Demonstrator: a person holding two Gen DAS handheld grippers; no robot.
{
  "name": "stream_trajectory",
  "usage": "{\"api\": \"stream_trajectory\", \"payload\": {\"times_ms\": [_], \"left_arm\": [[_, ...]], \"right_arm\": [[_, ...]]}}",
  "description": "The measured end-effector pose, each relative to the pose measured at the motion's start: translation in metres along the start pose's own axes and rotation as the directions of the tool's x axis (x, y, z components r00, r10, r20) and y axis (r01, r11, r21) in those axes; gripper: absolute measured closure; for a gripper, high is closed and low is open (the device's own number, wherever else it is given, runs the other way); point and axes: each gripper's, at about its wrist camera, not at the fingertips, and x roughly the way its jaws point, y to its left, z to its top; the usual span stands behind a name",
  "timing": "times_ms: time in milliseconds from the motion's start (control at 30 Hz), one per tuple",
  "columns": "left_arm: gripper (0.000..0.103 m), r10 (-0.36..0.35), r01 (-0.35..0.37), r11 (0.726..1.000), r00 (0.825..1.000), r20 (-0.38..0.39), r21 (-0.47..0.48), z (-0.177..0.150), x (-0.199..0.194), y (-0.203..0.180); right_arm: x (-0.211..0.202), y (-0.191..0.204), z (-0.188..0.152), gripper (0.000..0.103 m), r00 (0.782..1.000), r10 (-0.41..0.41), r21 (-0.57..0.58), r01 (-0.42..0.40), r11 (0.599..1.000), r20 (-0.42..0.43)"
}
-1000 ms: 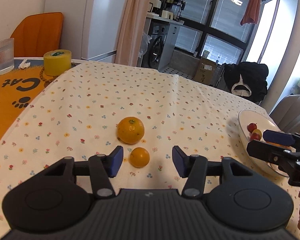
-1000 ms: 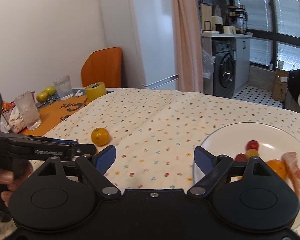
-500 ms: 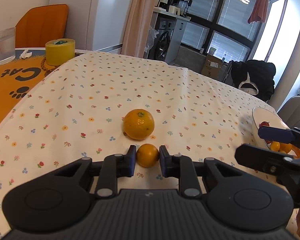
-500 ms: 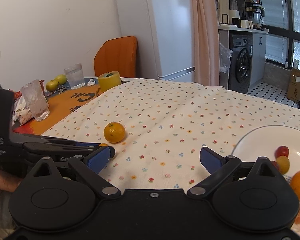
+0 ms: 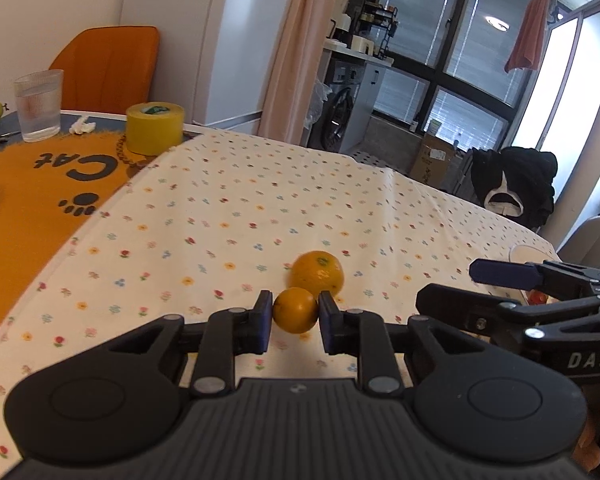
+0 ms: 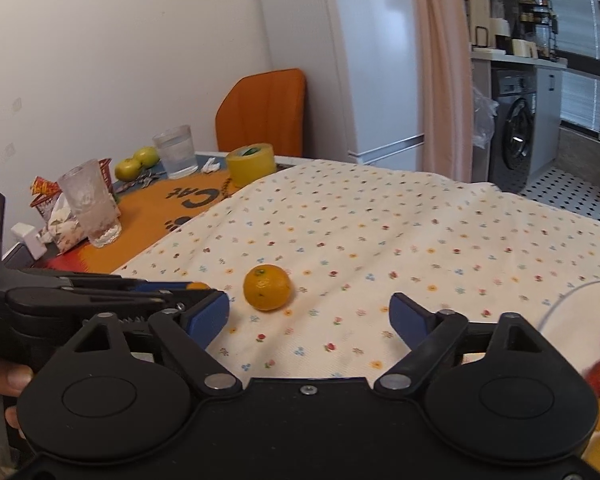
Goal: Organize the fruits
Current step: 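Grasp the small tangerine with the left tool while the right tool grasps the orange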
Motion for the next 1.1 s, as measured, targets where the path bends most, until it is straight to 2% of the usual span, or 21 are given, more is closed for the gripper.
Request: {"api": "stream_trajectory", "payload": {"times_ms": [200,367,633,767,800,900,1100], "left_arm": [[0.08,0.034,-0.034,0.999,0.999,0.019,-0.033,0.003,-0.011,0.019],[0.08,0.066,-0.064,0.997,0.997,0.035,-0.052,0.004,-0.019,0.032],[0.08,0.105,-0.1,0.991,0.993,0.054,-0.084,0.007,-0.03,0.051],[0.08,0.109,-0.103,0.99,0.992,0.061,-0.092,0.008,-0.033,0.055],[0.08,0.108,-0.103,0.99,0.992,0.062,-0.092,0.008,-0.033,0.055],[0.08,0.107,-0.101,0.991,0.993,0.058,-0.091,0.007,-0.032,0.055],[0.08,0.094,-0.088,0.993,0.994,0.062,-0.084,0.006,-0.032,0.049]], "right_arm": [[0.016,0.011,0.005,0.021,0.998,0.048,-0.036,-0.049,0.998,-0.028],[0.032,0.02,0.009,0.027,0.996,0.067,-0.056,-0.07,0.996,-0.058],[0.058,0.029,0.014,0.042,0.992,0.068,-0.069,-0.075,0.995,-0.103],[0.07,0.031,0.015,0.043,0.991,0.062,-0.067,-0.071,0.995,-0.119],[0.072,0.031,0.015,0.045,0.99,0.061,-0.066,-0.07,0.995,-0.123],[0.076,0.032,0.014,0.065,0.99,0.042,-0.073,-0.052,0.996,-0.133],[0.067,0.027,0.011,0.066,0.991,0.044,-0.056,-0.052,0.997,-0.13]]}}
